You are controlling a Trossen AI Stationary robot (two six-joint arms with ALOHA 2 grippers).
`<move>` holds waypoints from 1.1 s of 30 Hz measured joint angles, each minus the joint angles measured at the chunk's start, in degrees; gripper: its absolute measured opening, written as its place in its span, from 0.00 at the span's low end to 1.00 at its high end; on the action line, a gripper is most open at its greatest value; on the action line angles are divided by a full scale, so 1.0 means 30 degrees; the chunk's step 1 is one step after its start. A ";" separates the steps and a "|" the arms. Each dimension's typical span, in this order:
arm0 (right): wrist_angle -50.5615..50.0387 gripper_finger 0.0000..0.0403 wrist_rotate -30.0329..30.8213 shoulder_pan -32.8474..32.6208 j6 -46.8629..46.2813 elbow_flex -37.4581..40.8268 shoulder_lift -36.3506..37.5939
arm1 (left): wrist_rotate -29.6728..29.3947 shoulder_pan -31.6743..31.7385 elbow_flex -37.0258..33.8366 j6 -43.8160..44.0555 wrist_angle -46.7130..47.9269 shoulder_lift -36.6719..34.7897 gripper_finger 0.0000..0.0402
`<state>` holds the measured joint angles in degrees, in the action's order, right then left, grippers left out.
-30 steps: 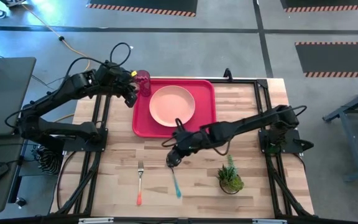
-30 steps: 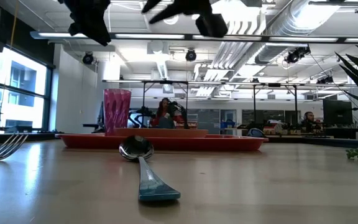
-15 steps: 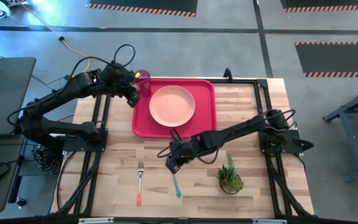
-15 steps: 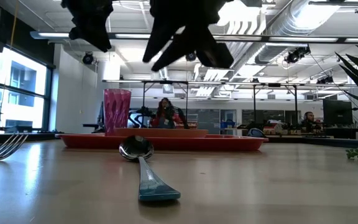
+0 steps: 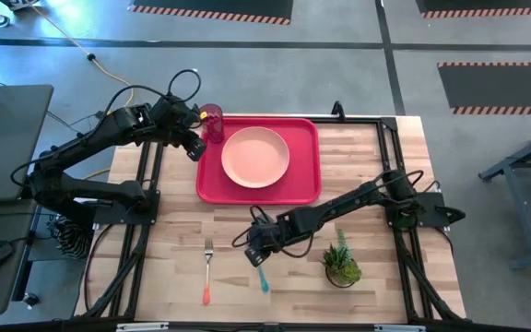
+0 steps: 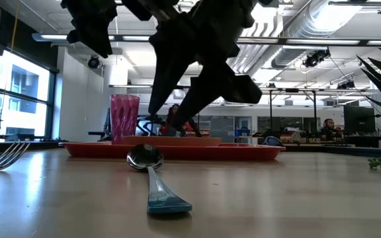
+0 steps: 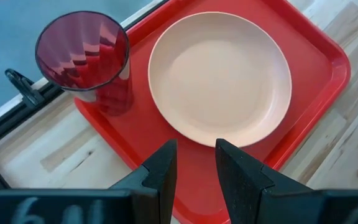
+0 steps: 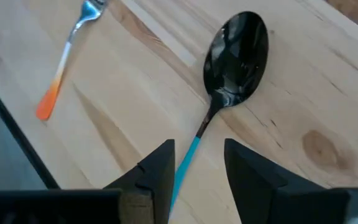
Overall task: Pick and place plate/cup/fork/spoon on tray
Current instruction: Put the blue spoon on the red tray to the right of the pink plate
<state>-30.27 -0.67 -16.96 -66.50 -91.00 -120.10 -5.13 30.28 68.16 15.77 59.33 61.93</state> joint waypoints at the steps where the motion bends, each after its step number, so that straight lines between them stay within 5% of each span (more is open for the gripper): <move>1: 0.0101 0.32 0.0005 -0.0012 -0.0217 0.0000 -0.0116 | 0.0000 0.0000 0.0000 0.0057 0.0000 0.0000 0.25; 33: 0.2245 0.31 0.0684 -0.0580 -0.3391 -0.0070 -0.2485 | -0.0007 0.0000 0.0006 0.0219 0.0013 -0.0002 0.25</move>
<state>-23.53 1.38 -18.70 -76.68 -91.21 -127.56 -5.15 30.28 68.18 16.43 59.37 61.93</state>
